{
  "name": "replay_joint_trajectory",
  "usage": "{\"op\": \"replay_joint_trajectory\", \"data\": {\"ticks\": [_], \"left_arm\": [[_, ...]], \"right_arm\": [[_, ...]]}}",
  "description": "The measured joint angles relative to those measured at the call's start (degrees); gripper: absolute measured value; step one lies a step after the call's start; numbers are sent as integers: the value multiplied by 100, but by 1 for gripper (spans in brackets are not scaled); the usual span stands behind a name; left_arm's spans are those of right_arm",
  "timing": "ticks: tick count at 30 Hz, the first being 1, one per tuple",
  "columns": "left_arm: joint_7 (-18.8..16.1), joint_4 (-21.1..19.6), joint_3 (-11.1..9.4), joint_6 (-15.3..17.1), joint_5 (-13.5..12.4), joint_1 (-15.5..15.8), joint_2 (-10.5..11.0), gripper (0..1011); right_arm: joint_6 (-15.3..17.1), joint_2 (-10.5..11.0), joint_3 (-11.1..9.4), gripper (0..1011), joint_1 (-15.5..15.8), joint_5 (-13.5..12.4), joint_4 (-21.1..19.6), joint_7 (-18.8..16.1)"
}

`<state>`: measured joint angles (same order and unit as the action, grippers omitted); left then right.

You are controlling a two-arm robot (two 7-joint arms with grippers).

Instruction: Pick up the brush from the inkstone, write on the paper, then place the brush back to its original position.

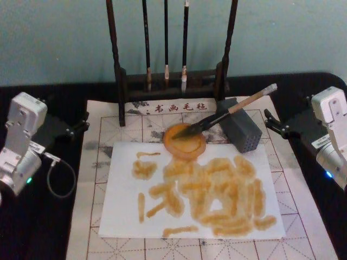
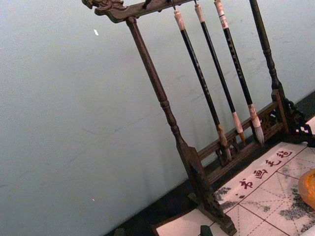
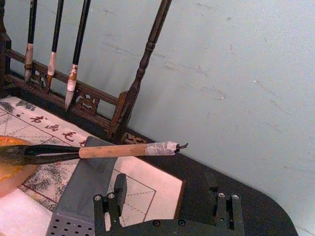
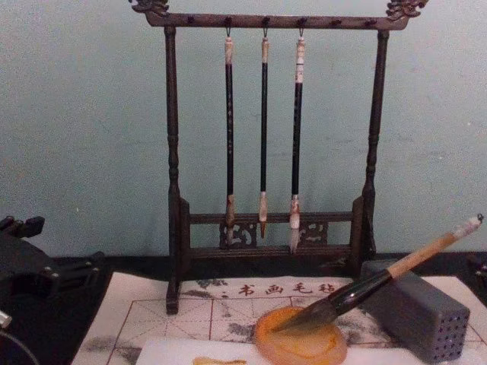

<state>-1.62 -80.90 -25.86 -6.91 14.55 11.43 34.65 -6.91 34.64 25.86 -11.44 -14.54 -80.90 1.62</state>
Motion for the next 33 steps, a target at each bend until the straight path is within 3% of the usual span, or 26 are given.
{"op": "replay_joint_trajectory", "data": {"ticks": [33], "left_arm": [[0, 0, 0, 0, 0, 0, 0, 1001]], "right_arm": [[1, 0, 1, 1002, 0, 0, 0, 0]]}}
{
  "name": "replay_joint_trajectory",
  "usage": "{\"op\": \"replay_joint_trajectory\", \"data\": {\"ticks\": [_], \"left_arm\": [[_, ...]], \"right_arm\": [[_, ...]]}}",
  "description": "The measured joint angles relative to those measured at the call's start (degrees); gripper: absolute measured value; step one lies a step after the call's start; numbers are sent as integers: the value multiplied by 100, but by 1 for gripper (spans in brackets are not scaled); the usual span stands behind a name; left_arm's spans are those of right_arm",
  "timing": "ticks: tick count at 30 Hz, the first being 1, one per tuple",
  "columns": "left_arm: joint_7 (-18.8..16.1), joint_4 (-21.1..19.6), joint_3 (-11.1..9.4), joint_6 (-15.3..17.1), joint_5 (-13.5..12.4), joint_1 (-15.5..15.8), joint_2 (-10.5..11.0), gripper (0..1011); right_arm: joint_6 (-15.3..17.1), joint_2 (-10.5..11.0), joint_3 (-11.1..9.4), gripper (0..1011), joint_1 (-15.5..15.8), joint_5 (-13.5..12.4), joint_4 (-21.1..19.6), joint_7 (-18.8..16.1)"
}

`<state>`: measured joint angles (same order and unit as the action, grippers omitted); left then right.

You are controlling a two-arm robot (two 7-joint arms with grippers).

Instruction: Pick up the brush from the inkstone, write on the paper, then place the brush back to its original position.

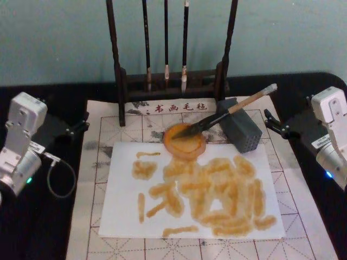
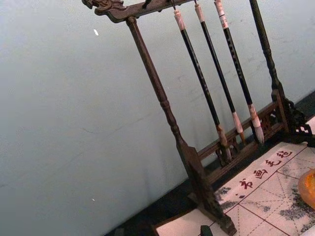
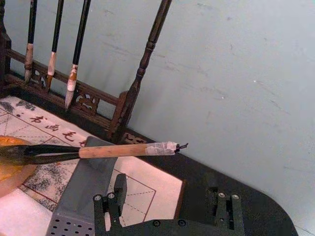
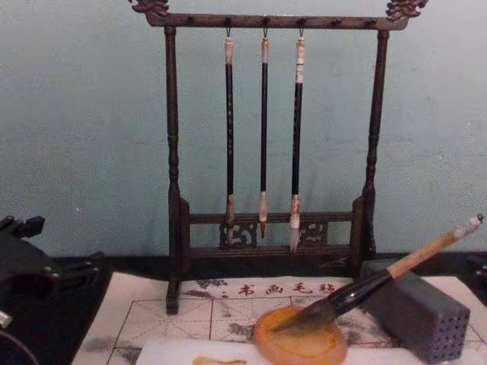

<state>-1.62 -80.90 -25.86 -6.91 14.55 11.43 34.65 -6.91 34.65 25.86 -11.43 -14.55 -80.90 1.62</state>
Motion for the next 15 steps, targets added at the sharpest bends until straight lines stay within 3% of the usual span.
{"op": "replay_joint_trajectory", "data": {"ticks": [15], "left_arm": [[0, 0, 0, 0, 0, 0, 0, 1001]], "right_arm": [[0, 0, 0, 1002, 0, 0, 0, 0]]}}
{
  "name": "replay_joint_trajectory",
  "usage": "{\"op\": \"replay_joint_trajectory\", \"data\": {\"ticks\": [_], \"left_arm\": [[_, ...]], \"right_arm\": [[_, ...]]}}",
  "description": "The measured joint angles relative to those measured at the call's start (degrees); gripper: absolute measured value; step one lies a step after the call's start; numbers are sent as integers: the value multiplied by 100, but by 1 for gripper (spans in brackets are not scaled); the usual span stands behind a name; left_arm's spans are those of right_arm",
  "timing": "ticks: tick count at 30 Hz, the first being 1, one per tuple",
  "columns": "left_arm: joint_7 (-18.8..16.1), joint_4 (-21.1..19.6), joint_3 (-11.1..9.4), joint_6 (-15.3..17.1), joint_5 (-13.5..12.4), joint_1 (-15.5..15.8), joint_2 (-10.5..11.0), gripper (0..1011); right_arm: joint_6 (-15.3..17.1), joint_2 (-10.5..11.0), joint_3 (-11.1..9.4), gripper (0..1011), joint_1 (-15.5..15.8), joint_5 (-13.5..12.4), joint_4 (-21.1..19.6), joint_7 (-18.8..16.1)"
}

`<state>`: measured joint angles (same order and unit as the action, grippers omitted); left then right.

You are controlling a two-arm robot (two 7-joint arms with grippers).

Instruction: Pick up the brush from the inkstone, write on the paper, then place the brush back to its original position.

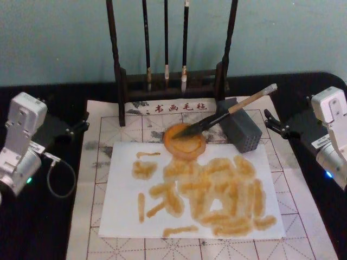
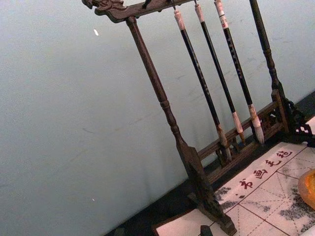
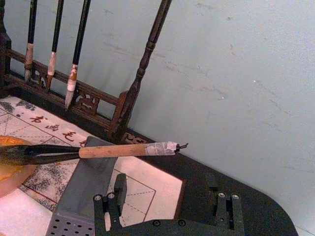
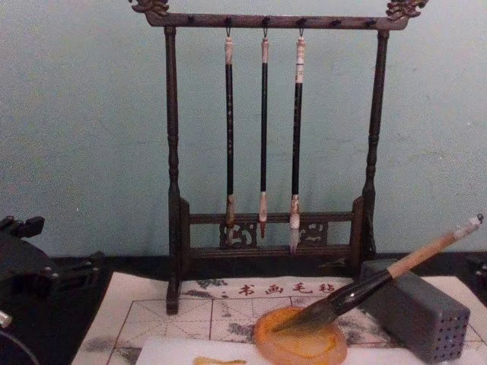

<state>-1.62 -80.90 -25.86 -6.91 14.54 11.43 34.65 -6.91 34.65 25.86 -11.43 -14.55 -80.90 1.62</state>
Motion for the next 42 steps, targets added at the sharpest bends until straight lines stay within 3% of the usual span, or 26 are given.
{"op": "replay_joint_trajectory", "data": {"ticks": [22, 27, 30, 36, 42], "left_arm": [[0, 0, 0, 0, 1, 0, 0, 1001], [0, 0, 0, 0, 0, 0, 0, 1001], [0, 0, 0, 0, 0, 0, 0, 1001], [0, 0, 0, 0, 0, 0, 0, 1001], [0, 0, 0, 0, 0, 0, 0, 1001]], "right_arm": [[2, -37, -70, 1002, 33, -44, -2, -57], [43, -130, -233, 1002, 101, -335, -7, -266], [132, -210, -369, 1002, 141, -653, -7, -474], [400, -411, -635, 1002, 201, -1348, 17, -935], [791, -762, -979, 1002, 241, -2178, 78, -1275]]}}
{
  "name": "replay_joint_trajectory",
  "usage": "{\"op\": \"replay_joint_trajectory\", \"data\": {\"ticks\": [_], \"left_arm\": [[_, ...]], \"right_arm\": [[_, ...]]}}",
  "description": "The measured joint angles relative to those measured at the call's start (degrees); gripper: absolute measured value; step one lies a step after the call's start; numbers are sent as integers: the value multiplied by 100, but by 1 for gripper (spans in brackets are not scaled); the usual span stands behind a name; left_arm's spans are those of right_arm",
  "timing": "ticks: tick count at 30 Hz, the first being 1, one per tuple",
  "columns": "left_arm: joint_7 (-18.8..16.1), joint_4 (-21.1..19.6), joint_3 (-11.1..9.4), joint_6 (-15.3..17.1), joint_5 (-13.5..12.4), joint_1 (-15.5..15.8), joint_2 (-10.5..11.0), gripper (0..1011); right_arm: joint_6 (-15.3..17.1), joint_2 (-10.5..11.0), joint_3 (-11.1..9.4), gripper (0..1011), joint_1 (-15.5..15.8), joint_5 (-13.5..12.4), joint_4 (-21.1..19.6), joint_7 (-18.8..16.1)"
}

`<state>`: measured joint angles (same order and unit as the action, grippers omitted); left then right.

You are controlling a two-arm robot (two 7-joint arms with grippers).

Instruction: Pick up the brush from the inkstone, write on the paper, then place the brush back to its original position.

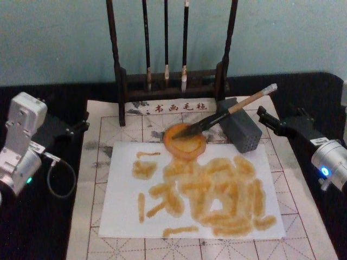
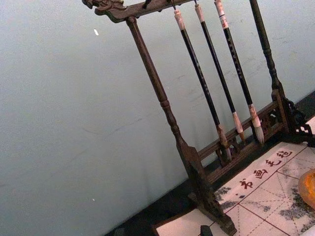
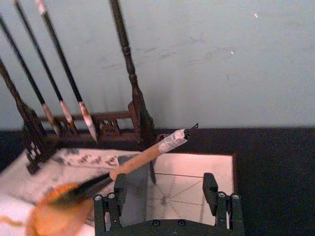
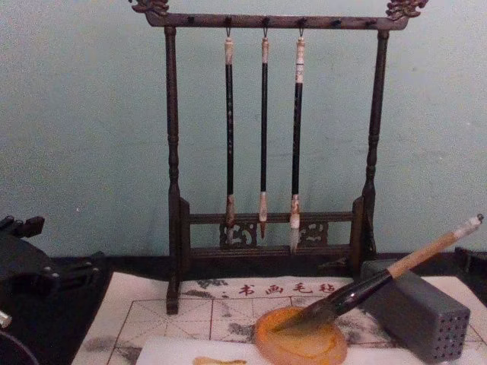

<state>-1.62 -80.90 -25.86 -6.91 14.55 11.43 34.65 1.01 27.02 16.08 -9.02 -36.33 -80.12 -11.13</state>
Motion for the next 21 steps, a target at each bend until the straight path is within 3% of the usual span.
{"op": "replay_joint_trajectory", "data": {"ticks": [5, 10, 14, 21], "left_arm": [[0, 0, 0, 0, 0, 0, 0, 1001], [0, 0, 0, 0, 0, 0, 0, 1001], [0, 0, 0, 0, 0, 0, 0, 1001], [0, 0, 0, 0, 0, 0, 0, 1001]], "right_arm": [[342, -329, -293, 1002, -3, -633, 66, -206], [627, -568, -473, 1002, -45, -1096, 128, -252], [861, -755, -582, 1002, -121, -1541, 213, -182], [1087, -1004, -717, 1002, -241, -2068, 319, 60]]}}
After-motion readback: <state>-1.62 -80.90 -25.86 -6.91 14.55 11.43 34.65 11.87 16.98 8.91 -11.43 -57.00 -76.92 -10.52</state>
